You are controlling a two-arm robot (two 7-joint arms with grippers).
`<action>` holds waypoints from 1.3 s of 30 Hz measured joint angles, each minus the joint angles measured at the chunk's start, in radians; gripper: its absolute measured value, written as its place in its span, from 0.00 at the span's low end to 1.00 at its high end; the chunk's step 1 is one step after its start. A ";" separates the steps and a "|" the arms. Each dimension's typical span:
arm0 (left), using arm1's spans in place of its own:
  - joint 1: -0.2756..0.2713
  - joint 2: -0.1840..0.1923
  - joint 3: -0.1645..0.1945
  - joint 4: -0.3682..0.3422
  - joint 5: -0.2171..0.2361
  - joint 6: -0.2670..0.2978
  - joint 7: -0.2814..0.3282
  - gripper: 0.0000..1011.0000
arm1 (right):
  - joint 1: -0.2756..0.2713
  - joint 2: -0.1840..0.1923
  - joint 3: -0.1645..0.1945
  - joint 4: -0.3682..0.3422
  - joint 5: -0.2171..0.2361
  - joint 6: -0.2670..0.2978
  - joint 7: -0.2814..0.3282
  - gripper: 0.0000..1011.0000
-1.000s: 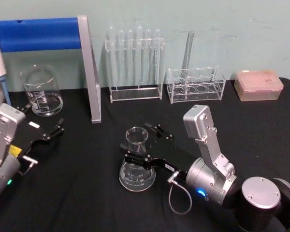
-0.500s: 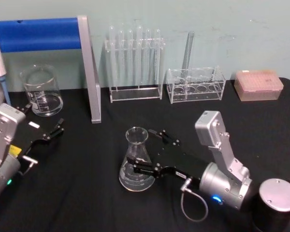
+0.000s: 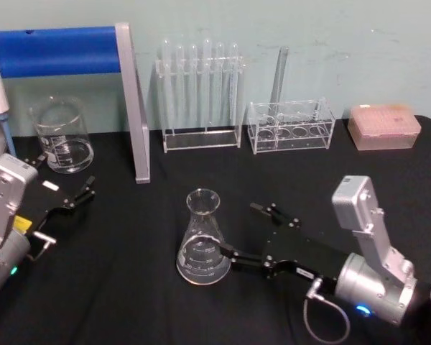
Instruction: Grasp the erlenmeyer flask with one hand, shake it three times, then place it back.
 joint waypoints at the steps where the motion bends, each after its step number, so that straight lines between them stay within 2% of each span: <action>1: 0.000 0.000 0.000 0.000 0.000 0.000 0.000 0.99 | -0.004 0.005 0.004 -0.004 0.002 -0.001 -0.001 0.99; 5: 0.000 0.000 0.000 0.000 0.000 0.000 0.000 0.99 | -0.023 0.019 0.028 -0.016 0.010 -0.004 -0.024 0.99; 9: 0.000 0.000 0.000 0.000 0.000 0.000 0.000 0.99 | -0.035 0.012 0.061 -0.020 0.013 -0.006 -0.072 0.99; 13: 0.000 0.000 0.000 0.000 0.000 0.000 0.000 0.99 | -0.038 -0.029 0.104 -0.013 -0.001 -0.015 -0.157 0.99; 16: 0.000 0.000 0.000 0.000 0.000 0.000 0.000 0.99 | -0.037 -0.054 0.120 -0.005 -0.015 -0.021 -0.195 0.99; 19: 0.000 0.000 0.000 0.000 0.000 0.000 0.000 0.99 | -0.025 -0.101 0.143 0.016 -0.041 -0.030 -0.261 0.99; 26: 0.000 0.000 0.000 0.000 0.000 0.000 0.000 0.99 | 0.007 -0.167 0.160 0.064 -0.087 -0.041 -0.338 0.99; 31: 0.000 0.000 0.000 0.000 0.000 0.000 0.000 0.99 | 0.045 -0.228 0.164 0.131 -0.143 -0.050 -0.404 0.99; 39: 0.000 0.000 0.000 0.000 0.000 0.000 0.000 0.99 | 0.076 -0.271 0.166 0.201 -0.199 -0.045 -0.456 0.99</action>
